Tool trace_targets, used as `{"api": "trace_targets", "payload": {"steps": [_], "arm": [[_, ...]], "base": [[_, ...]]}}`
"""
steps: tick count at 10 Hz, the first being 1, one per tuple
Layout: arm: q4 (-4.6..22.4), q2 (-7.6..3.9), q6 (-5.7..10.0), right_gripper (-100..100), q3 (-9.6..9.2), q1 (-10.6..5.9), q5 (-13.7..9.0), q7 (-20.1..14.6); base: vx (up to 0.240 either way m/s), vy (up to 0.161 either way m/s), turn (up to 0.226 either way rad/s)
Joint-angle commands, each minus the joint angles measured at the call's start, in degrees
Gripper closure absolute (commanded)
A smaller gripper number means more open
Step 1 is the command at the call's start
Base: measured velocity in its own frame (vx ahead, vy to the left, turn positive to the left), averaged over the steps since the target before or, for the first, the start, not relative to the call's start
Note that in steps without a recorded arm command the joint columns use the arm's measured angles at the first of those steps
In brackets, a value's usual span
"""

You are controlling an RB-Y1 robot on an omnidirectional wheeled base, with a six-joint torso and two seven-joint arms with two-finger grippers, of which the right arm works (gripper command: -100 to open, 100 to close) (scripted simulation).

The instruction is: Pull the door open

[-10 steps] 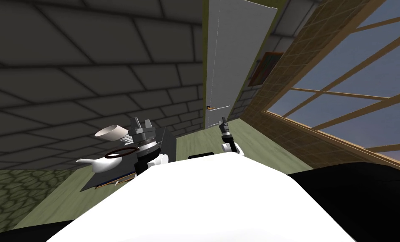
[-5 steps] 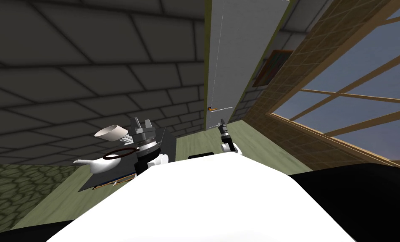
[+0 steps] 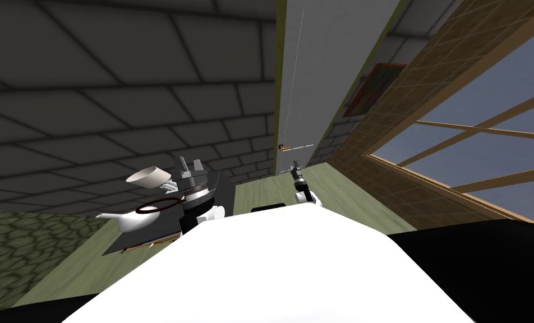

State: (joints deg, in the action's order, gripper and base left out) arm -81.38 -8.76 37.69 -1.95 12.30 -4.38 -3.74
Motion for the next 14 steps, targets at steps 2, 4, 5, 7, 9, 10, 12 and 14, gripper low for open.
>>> {"api": "trace_targets", "payload": {"steps": [2,4,5,7,9,10,12,14], "arm": [[3.5,-0.46,0.88,-100,-0.02,-1.46,-0.5,-0.3],[6.7,-0.85,1.61,-100,-0.18,-2.71,-0.9,-0.5],[8.3,-1.04,1.96,-100,-0.26,-3.33,-1.2,-0.6],[11.5,-1.41,2.66,-100,-0.41,-4.55,-1.7,-0.8],[14.6,-1.78,3.36,-100,-0.57,-5.76,-2.1,-1.1],[16.2,-1.95,3.70,-100,-0.65,-6.35,-2.4,-1.2],[19.1,-2.29,4.36,-100,-0.79,-7.50,-2.8,-1.4],[22.1,-2.63,5.02,-100,-0.94,-8.64,-3.2,-1.6]], "base": [[0.061,-0.040,0.027],[0.076,-0.053,0.073],[0.085,-0.054,0.081],[0.093,-0.060,0.064],[0.094,-0.049,0.064],[0.096,-0.062,0.077],[0.081,-0.077,0.059],[0.084,-0.056,0.064]]}}
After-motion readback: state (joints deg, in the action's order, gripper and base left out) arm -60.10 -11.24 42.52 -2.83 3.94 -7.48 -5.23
